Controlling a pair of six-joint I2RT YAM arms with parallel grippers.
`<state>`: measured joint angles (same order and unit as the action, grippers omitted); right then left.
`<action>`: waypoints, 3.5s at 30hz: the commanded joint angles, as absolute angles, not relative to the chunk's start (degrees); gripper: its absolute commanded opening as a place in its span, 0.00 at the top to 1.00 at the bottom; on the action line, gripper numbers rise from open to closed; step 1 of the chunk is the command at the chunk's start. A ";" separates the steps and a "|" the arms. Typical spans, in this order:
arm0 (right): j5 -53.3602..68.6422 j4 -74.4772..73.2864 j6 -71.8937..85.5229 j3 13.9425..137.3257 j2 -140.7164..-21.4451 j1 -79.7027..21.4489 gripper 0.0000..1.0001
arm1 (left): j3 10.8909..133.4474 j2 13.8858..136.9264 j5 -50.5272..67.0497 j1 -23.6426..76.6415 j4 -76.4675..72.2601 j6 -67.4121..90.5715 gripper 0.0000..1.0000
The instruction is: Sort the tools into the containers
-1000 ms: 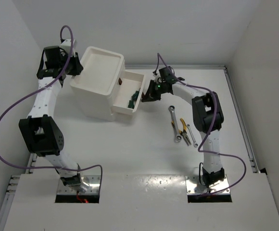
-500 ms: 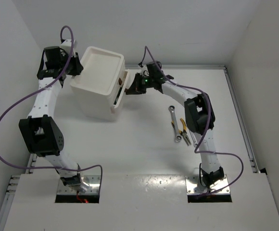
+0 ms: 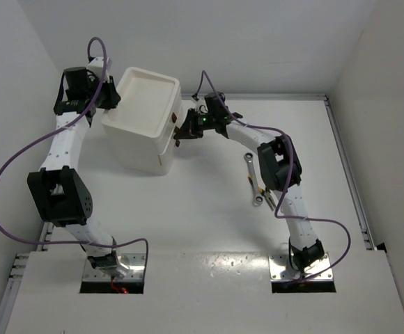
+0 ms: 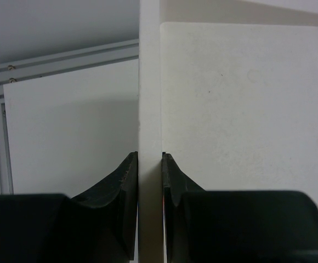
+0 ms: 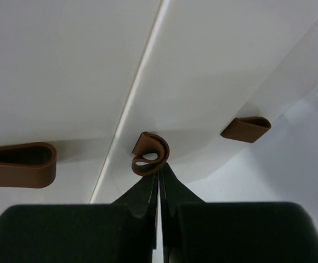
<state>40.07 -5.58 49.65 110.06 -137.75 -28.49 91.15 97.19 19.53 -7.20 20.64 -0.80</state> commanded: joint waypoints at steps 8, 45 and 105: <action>50.09 8.96 51.60 110.40 -135.37 -28.30 0.65 | 87.10 103.54 25.31 -2.81 32.52 2.64 1.00; 50.19 7.91 -5.81 110.37 -130.60 -26.28 0.35 | 89.38 105.21 26.37 -2.81 33.66 2.11 1.00; 45.18 -5.45 -8.44 80.25 -105.21 -12.49 0.42 | 88.86 104.68 23.03 -2.81 32.09 3.78 1.00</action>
